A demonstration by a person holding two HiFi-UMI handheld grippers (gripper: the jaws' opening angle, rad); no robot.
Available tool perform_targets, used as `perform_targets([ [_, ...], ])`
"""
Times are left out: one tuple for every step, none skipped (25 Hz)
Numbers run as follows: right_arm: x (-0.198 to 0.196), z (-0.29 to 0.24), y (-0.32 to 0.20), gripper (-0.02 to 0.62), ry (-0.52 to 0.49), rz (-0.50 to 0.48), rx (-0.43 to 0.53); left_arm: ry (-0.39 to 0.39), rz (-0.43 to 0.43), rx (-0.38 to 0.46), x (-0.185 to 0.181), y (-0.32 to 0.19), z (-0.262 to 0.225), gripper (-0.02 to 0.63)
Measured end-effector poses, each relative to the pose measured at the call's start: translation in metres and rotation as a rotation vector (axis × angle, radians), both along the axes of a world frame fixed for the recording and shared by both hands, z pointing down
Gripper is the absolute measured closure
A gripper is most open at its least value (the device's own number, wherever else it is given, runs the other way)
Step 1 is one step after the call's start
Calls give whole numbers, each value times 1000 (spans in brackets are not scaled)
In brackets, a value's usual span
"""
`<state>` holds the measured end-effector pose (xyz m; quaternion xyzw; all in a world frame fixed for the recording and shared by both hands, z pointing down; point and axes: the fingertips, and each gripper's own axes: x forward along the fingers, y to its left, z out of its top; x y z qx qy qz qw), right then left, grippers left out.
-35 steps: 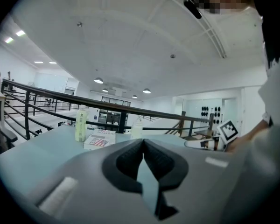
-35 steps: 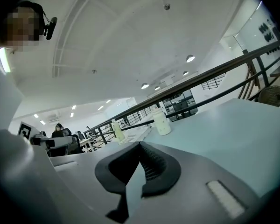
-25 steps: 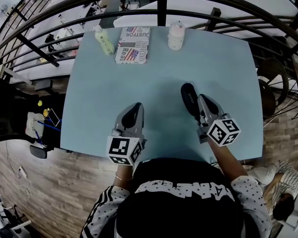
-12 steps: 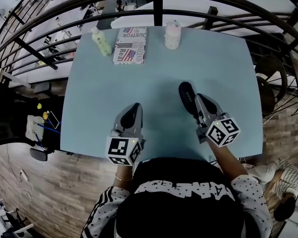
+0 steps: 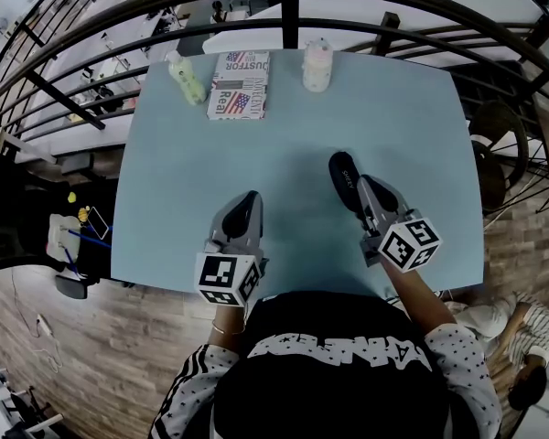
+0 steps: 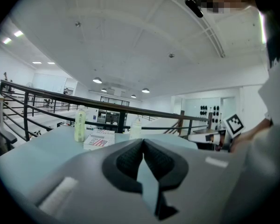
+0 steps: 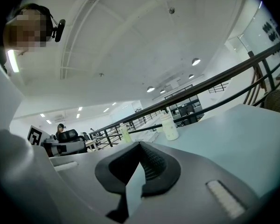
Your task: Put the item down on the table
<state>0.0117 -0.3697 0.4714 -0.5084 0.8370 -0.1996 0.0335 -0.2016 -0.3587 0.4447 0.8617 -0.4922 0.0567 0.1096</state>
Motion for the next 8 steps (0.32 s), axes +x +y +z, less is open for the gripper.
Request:
perform_targets([
  [0, 0, 0, 595, 0, 0, -2, 0, 0, -1, 0, 0, 0, 606],
  [-1, 0, 0, 595, 0, 0, -4, 1, 1, -2, -1, -1, 0, 606],
  [-1, 0, -1, 595, 1, 1, -5, 2, 2, -2, -1, -1, 0, 606],
  [-1, 0, -1, 595, 1, 2, -6, 3, 3, -2, 0, -1, -1, 606],
  [-1, 0, 0, 595, 1, 2, -7, 3, 4, -2, 0, -1, -1, 606],
  [-1, 1, 0, 595, 1, 3, -8, 3, 5, -3, -1, -1, 0, 606],
  [-2, 1, 1, 595, 2, 3, -9, 3, 7, -4, -1, -1, 1, 606],
  [-2, 2, 1, 595, 2, 4, -10, 2, 8, -5, -1, 0, 1, 606],
])
